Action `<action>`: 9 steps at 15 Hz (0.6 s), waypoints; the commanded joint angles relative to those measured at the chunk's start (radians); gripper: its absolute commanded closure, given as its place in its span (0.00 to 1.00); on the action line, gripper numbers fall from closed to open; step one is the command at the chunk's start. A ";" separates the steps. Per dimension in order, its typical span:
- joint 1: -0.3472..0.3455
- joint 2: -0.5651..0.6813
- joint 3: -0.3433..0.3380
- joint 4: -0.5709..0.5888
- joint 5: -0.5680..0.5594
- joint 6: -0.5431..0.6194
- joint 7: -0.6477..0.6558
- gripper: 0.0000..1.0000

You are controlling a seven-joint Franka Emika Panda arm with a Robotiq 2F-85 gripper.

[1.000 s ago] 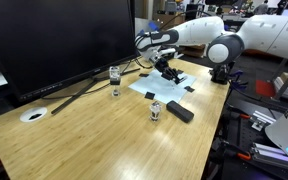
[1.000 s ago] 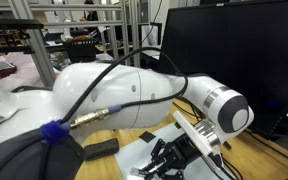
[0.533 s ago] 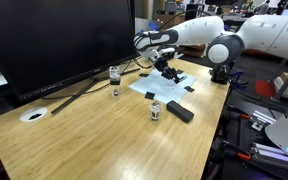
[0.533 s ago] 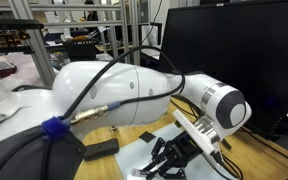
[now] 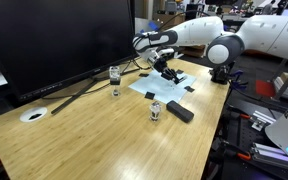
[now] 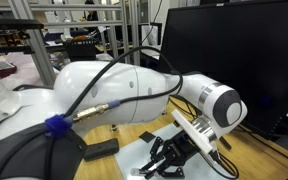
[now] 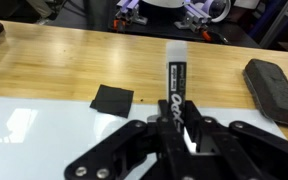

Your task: Pick up the marker and write on the piece of paper

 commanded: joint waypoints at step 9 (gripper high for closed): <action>0.013 0.002 -0.013 -0.025 -0.036 0.001 -0.030 0.95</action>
